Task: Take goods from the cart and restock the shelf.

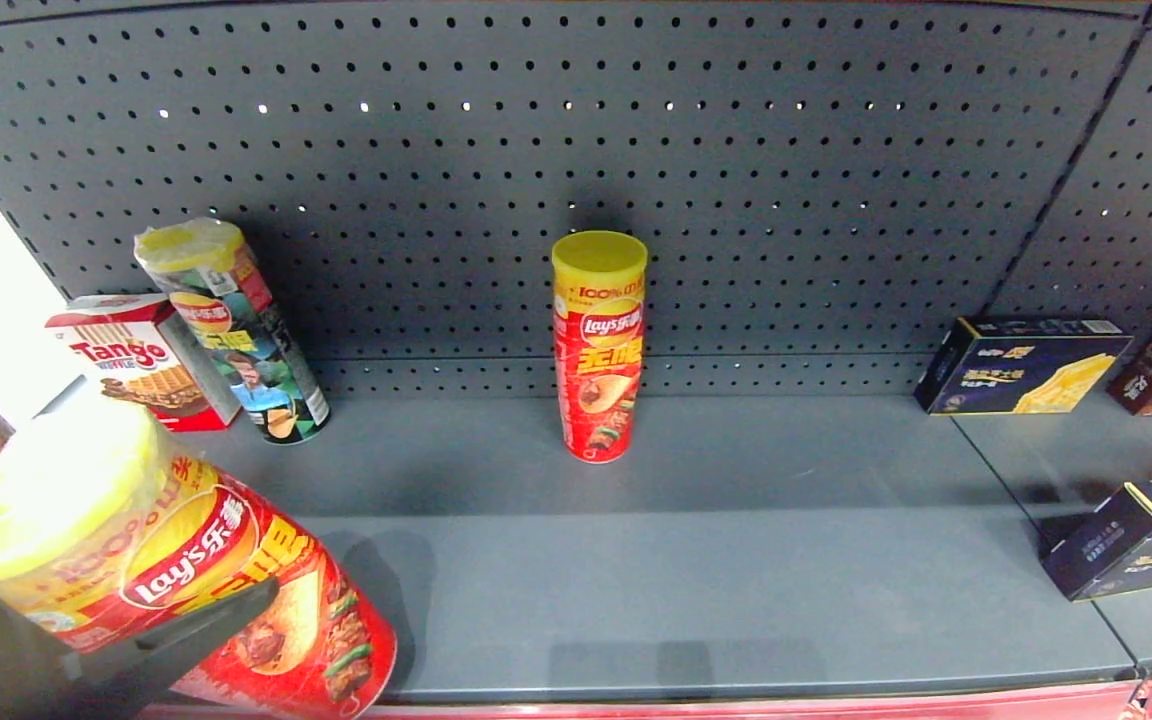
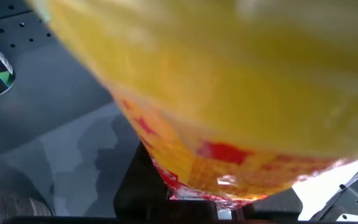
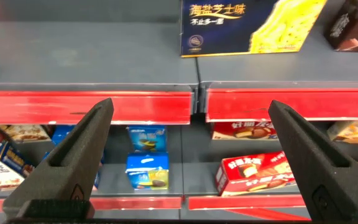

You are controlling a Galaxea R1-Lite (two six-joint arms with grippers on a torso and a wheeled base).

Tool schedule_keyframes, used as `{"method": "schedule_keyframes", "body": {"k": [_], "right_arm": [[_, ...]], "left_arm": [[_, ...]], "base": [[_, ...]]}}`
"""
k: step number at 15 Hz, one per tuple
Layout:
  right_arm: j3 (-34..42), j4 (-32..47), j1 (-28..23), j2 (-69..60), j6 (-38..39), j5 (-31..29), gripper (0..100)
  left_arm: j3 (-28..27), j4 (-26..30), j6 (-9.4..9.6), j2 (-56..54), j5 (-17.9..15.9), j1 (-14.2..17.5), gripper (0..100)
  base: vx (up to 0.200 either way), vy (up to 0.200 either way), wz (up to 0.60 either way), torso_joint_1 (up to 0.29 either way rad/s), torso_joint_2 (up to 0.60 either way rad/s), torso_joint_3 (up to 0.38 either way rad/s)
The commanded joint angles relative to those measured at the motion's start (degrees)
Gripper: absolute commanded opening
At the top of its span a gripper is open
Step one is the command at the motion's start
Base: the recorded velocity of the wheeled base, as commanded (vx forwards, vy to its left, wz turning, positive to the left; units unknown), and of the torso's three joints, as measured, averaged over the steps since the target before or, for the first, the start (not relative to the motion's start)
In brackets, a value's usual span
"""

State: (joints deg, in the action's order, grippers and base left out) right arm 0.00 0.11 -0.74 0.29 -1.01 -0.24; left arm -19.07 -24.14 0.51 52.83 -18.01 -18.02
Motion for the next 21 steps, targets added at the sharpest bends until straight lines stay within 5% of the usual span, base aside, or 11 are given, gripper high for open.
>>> {"method": "schedule_keyframes", "body": {"k": [1,11,13,15,18,21], "right_arm": [[0.00,-0.02,-0.05,0.06,-0.04,-0.02,100],[-1.76,-0.20,0.39,0.67,-2.77,2.88,100],[-20.92,1.91,1.97,18.69,3.91,6.48,100],[-23.99,1.91,2.77,23.61,3.12,7.36,100],[-23.73,-8.02,9.18,35.57,-3.82,9.38,100],[-27.60,-16.98,18.94,49.54,-3.91,10.79,100]], "left_arm": [[0.17,-0.03,-0.07,-0.01,-0.01,0.00,0],[-1.59,-0.47,0.81,-0.10,-0.01,-1.23,0],[-1.59,-0.38,1.42,-0.28,-0.01,-1.93,0],[-0.71,-0.47,1.60,-0.28,-0.01,-2.46,0],[-0.53,-0.12,3.18,-0.36,0.16,-6.15,0],[-2.20,-0.30,3.71,1.31,0.43,-6.42,0]], "base": [[0.000,0.000,0.00,0.000,0.00,0.000],[0.000,0.000,0.00,0.000,0.00,0.000],[0.000,0.000,0.00,0.000,0.00,0.000],[0.000,0.000,0.00,0.000,0.00,0.000],[0.000,0.000,0.00,0.000,0.00,0.000],[0.000,0.000,0.00,0.000,0.00,0.000]]}}
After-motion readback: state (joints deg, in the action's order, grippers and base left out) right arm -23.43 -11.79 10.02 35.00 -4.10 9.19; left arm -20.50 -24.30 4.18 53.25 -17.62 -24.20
